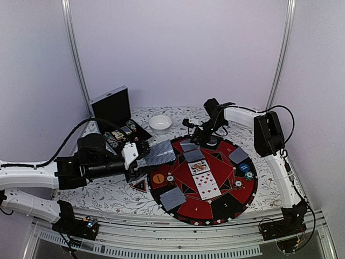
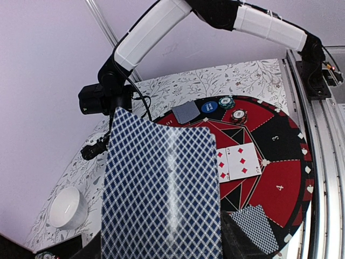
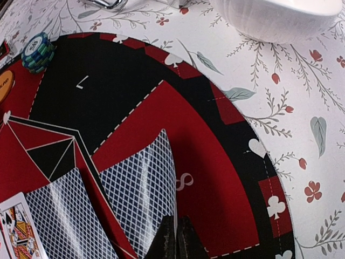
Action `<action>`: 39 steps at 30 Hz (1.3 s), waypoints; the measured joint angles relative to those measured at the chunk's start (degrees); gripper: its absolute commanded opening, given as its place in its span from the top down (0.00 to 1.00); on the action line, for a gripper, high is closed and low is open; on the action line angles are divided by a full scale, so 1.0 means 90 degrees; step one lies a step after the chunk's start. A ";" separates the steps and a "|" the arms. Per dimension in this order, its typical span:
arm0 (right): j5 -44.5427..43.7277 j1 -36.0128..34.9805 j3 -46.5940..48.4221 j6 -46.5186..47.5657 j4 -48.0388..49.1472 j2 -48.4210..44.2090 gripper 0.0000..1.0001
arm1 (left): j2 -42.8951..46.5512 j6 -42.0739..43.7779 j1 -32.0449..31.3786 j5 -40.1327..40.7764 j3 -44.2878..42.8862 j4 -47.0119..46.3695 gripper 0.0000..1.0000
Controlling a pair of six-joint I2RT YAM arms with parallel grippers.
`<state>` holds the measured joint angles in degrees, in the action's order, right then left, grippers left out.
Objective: Distribute texas hold em gaming equipment
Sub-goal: Place the poker card in the community card area, then place the face-down deck piles at the center of the board.
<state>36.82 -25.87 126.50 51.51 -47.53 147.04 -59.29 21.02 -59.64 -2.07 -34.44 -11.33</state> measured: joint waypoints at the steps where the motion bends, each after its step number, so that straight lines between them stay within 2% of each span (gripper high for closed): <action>1: -0.0015 0.0000 0.0000 0.0007 -0.0005 0.0000 0.85 | 0.0000 0.0000 0.0000 0.0000 0.0000 0.0000 0.48; 4: -0.0080 -0.0002 0.0000 -0.0034 -0.0002 0.0005 0.72 | 0.0000 0.0000 0.0000 0.0000 0.0000 0.0000 0.48; 7: -0.0165 -0.0005 0.0000 -0.0102 0.0041 0.0005 0.64 | 0.0000 0.0002 0.0000 0.0000 0.0000 0.0000 0.48; 16: -0.0413 -0.0012 0.0000 -0.0248 0.0384 0.0005 0.60 | 0.0000 0.0000 0.0000 -0.0002 0.0000 0.0000 0.48; 20: -0.0510 -0.0029 0.0000 -0.0321 0.0491 0.0002 0.47 | 0.0000 0.0000 0.0002 -0.0002 0.0000 0.0000 0.48; 26: -0.0816 -0.0100 -0.0068 -0.0782 0.0928 -0.0199 0.36 | 0.0000 -0.0002 0.0000 -0.0002 0.0000 0.0000 0.48; 29: -0.0916 -0.0153 -0.0474 -0.1333 0.1370 -0.0806 0.24 | -0.0032 -0.0017 0.0002 0.0012 0.0000 0.0000 0.49; 32: -0.1035 -0.0238 -0.1071 -0.1914 0.1970 -0.1826 0.15 | -0.0168 -0.0175 0.0015 0.0192 -0.0083 0.0117 0.50; 35: -0.1234 -0.0376 -0.1625 -0.2329 0.2509 -0.2817 0.11 | -0.0357 -0.0491 0.0022 0.0481 -0.0396 0.0457 0.50; 39: -0.1586 -0.0753 -0.2446 -0.2718 0.3123 -0.3927 0.10 | -0.0362 -0.1234 0.0034 0.1018 -0.0631 0.0707 0.50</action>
<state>22.55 -32.64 104.49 27.05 -19.42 111.70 -62.54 9.91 -59.33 7.09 -40.12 -4.97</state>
